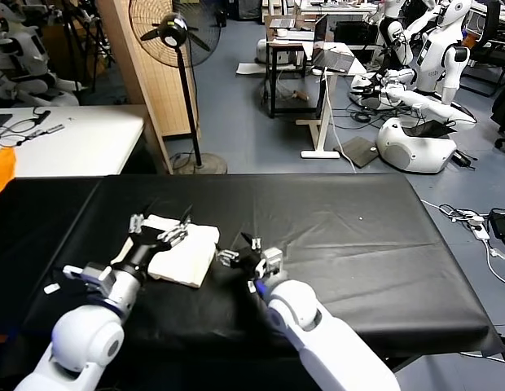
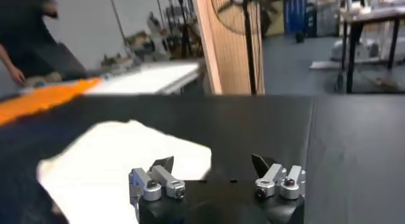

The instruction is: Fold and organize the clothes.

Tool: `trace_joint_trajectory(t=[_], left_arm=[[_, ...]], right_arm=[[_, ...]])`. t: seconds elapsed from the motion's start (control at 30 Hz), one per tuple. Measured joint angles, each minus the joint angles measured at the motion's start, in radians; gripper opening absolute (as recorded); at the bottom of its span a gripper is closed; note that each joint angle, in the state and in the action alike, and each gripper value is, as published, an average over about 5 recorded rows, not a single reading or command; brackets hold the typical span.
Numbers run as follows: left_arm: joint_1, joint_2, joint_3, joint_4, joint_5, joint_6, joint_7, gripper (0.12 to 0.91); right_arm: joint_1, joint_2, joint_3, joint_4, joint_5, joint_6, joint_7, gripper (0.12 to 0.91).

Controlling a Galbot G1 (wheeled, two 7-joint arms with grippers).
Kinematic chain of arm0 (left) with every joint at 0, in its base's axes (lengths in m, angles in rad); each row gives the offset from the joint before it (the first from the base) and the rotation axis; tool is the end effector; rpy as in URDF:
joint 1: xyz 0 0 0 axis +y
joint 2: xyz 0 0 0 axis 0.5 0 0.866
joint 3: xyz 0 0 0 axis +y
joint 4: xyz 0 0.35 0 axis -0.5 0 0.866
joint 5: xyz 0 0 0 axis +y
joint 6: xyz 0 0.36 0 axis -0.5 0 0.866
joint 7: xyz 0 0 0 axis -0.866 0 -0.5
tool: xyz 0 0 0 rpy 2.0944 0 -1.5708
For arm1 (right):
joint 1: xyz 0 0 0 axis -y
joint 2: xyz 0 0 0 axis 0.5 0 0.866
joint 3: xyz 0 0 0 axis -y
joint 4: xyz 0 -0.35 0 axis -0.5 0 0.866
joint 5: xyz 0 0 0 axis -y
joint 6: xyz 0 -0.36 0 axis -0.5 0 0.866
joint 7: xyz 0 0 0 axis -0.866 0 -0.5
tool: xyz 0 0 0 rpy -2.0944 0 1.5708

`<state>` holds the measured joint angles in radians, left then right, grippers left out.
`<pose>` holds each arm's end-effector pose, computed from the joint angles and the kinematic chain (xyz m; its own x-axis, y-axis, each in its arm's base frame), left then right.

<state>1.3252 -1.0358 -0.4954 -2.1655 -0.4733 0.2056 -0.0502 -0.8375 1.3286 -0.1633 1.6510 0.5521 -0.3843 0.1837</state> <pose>0.2504 0.0684 -0.2086 -0.9662 0.2569 -0.0235 0.2558 0.9658 0.0423 0.3476 0.1439 -0.3006 -0.7875 -0.5275 0.3187 -0.4985 0.8493 0.1738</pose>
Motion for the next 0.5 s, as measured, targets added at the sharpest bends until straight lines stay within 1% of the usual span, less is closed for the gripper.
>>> trace_joint_trajectory(t=[0.2,0.5], left_arm=[[0.0,-0.001,0.004,0.009,0.004,-0.002,0.002,0.798],[-0.001,-0.003,0.006,0.015,0.003,-0.001,0.004,0.798]], right_arm=[[0.037,0.033,-0.018,-0.068,-0.014,0.039,-0.045,0.798],[0.072,0.071,-0.028,-0.143,-0.011,0.062,-0.054,0.795]])
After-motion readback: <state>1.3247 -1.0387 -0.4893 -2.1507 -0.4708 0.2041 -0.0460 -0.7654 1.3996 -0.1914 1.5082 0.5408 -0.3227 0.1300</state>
